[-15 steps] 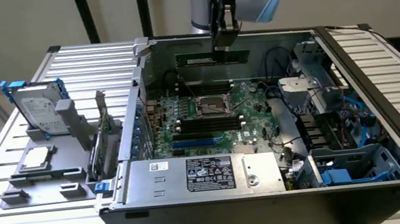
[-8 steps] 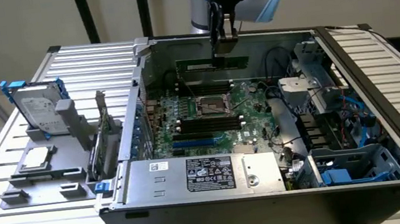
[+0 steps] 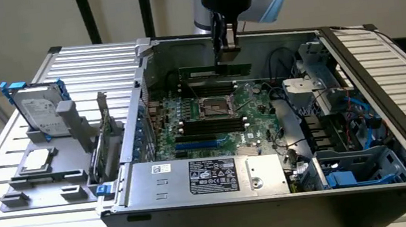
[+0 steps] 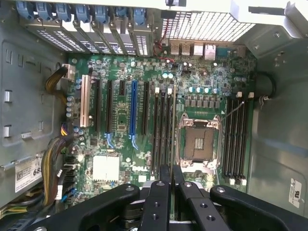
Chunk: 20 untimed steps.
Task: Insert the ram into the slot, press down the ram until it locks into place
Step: 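Insert the ram into the slot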
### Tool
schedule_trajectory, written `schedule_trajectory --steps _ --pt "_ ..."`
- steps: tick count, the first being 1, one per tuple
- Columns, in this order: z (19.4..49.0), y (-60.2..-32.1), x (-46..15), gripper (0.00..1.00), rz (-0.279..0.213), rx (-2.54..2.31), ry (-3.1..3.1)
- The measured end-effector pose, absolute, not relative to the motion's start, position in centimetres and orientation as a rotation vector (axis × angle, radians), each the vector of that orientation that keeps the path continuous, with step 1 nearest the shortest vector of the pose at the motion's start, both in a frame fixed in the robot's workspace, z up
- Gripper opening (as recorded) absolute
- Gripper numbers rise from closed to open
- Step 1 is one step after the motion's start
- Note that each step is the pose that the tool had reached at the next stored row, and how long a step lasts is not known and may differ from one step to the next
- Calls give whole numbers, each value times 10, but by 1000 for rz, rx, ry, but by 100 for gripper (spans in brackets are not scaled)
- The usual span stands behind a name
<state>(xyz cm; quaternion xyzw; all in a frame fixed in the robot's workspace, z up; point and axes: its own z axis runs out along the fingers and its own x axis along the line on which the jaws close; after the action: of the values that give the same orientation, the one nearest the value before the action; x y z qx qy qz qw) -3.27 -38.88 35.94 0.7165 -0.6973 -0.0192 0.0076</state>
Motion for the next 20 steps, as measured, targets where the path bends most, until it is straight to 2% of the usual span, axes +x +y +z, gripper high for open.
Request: schedule_trajectory --steps 20 --pt "323 -389 -33 13 -60 2240 -2180"
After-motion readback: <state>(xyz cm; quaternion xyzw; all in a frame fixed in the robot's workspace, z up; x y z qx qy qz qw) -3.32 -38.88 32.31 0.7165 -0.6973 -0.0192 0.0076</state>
